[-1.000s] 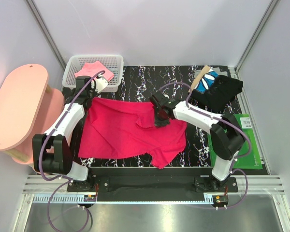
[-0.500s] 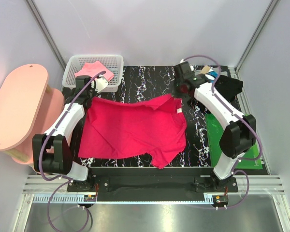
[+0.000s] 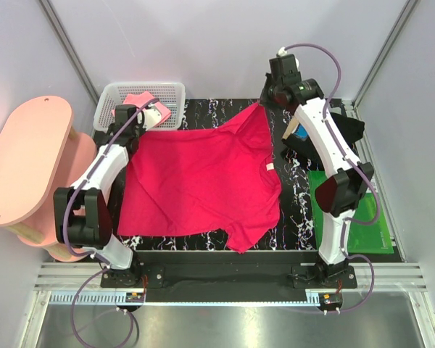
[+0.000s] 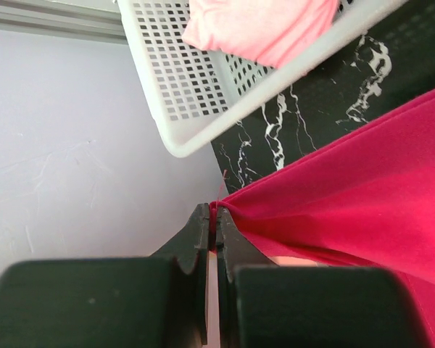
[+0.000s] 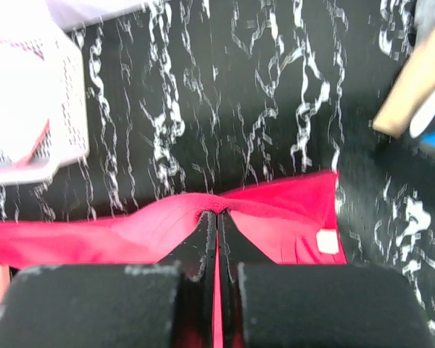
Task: Fold and stack the t-shirts
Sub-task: Flatten out the tshirt
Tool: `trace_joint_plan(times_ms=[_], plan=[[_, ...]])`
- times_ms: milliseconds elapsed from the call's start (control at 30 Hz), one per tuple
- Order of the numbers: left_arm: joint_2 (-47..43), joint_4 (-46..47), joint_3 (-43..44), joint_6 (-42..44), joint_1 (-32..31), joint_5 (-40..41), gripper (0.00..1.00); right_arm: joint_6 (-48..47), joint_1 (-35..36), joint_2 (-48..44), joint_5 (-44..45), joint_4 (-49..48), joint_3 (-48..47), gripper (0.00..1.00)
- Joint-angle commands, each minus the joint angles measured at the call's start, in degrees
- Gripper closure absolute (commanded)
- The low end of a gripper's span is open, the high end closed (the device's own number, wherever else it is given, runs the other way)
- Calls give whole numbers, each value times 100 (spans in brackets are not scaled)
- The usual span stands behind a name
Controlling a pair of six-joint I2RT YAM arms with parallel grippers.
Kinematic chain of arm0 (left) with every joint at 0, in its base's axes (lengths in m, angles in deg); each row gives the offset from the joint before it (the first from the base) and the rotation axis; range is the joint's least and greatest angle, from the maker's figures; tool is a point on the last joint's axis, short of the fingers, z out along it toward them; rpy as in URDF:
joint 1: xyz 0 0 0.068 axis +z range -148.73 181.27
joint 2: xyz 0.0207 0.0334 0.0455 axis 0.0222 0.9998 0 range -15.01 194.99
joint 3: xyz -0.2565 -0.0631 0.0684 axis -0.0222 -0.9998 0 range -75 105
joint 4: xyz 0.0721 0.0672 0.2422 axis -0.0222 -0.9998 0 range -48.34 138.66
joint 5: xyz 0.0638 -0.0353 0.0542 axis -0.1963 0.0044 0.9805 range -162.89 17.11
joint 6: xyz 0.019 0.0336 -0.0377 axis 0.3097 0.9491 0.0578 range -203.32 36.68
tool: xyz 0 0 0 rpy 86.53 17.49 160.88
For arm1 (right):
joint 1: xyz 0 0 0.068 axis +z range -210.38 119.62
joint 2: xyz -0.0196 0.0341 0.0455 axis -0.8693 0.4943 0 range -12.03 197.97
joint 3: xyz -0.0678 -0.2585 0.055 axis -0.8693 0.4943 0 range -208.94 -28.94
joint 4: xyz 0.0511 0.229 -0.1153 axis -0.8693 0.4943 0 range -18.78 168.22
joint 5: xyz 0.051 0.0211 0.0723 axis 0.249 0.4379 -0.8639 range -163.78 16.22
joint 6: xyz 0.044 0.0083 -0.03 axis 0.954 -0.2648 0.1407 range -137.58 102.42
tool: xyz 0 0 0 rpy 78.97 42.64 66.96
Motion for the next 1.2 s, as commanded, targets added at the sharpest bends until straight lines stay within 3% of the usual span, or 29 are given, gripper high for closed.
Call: trace_joint_plan(times_ms=[0,133,400,933,1033,1167], plan=[[195,322,564,97,80,184,100,-219,-207,488,23,550,-1129,100],[415,348,793,184,98,237,100,-211,-242,560,58,805,-1377,100],[617,445,890,264,107,193,100,-264,-260,165,374,797,-648,100],[767,1007,214,553,239,61,100,-360,-374,-55,506,867,-770,100],[557,982,-32,528,239,-35,100,-308,-365,-292,445,867,-507,100],[126,946,-489,518,239,-246,100,-132,-365,-793,269,710,590,100]])
